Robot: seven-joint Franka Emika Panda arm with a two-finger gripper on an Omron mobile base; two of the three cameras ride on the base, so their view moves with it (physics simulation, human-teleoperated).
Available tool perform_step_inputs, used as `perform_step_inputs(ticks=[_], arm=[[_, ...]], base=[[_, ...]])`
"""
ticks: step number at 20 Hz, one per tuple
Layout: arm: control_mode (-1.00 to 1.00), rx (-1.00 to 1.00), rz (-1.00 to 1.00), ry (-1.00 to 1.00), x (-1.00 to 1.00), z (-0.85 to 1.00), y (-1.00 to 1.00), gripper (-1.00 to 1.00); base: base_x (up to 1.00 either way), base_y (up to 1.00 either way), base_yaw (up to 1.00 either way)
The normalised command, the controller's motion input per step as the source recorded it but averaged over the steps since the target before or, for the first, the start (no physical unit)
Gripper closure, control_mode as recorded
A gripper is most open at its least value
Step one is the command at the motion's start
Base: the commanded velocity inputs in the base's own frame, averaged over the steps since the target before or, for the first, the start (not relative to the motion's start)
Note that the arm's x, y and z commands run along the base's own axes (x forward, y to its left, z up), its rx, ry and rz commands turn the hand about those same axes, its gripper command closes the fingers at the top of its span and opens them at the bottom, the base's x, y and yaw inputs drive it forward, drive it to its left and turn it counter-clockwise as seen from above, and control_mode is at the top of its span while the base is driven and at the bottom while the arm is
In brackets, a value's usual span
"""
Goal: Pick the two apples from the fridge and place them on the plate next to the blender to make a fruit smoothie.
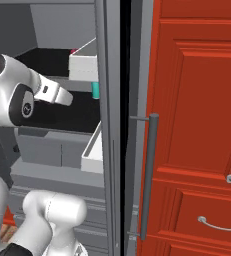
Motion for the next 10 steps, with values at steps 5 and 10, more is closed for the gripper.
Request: perform_step_inputs(ticks=[5, 10], arm=[[1.0, 0.0, 0.0, 0.0, 0.0, 0.0, 0.0, 1.0], [1.0, 0.0, 0.0, 0.0, 0.0, 0.0, 0.0, 1.0]], base=[[-1.0, -0.03, 0.05], [-0.96, 0.08, 0.16]])
